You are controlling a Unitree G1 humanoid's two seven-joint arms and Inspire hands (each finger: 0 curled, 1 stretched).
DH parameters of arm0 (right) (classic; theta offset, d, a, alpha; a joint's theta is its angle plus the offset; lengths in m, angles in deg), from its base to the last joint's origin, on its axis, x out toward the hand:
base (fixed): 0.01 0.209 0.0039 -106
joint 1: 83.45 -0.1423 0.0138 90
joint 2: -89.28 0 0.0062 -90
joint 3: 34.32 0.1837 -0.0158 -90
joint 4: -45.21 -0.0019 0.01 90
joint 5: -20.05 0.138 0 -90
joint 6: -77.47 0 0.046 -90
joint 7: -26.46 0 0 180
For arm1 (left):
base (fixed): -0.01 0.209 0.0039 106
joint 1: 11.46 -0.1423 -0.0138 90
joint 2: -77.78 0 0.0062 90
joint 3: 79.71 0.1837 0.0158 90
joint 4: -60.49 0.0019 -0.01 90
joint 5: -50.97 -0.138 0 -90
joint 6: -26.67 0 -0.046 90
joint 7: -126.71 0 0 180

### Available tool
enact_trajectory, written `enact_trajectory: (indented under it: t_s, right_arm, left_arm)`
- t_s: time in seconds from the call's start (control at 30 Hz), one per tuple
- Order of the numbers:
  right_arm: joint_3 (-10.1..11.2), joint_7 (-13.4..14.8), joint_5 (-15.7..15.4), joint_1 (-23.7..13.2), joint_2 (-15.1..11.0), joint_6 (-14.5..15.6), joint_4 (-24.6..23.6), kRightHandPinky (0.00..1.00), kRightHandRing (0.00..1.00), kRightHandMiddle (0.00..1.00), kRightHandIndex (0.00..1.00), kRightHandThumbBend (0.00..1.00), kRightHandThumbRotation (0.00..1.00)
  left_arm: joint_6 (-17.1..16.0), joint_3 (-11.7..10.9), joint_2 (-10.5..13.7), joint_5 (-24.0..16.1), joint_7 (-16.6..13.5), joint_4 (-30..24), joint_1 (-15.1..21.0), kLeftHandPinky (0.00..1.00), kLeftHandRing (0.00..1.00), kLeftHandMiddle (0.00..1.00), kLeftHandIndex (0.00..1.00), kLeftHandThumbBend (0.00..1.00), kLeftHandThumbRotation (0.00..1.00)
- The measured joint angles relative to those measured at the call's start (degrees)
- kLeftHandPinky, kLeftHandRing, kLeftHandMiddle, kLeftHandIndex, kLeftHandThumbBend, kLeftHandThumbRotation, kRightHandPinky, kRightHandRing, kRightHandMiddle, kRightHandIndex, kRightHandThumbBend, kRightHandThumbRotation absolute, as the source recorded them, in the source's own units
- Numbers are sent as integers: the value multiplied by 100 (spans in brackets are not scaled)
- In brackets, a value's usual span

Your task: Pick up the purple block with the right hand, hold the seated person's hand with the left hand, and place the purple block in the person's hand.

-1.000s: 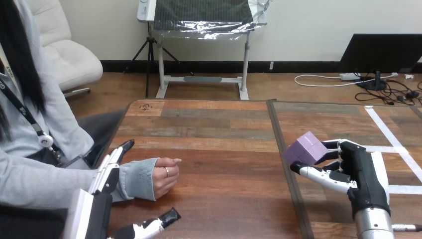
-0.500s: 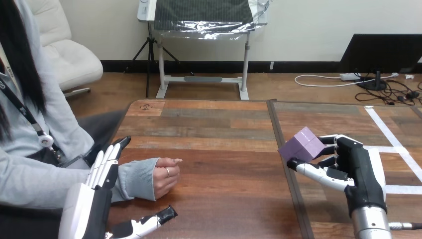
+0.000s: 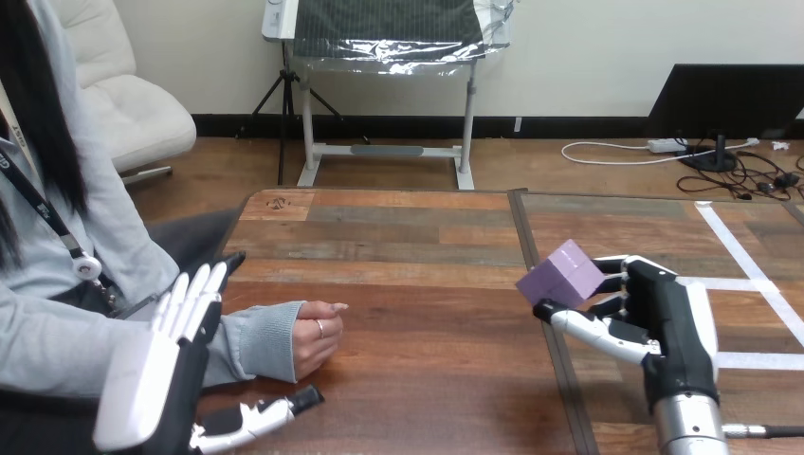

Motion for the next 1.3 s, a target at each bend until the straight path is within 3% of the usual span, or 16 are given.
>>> enact_trajectory:
  t_s: [0.33,0.73,1.13,1.3]
  right_arm:
    - [-6,-37,54,-106,167,-139,205,28,33,41,48,73,0]
    - [-6,-91,85,-162,269,-214,240,27,32,41,48,73,0]
    - [0,-198,178,-163,350,-269,239,27,33,41,48,73,0]
    - [10,-260,202,-162,351,-306,239,27,33,41,48,72,0]
  left_arm:
    - [146,199,498,31,-55,143,367,89,90,90,92,100,44]
    - [181,452,970,137,148,640,925,86,87,88,90,100,40]
    - [179,757,1321,150,277,1335,1419,84,87,88,88,100,38]
    - [202,865,1420,267,485,1563,1594,84,87,88,88,100,37]
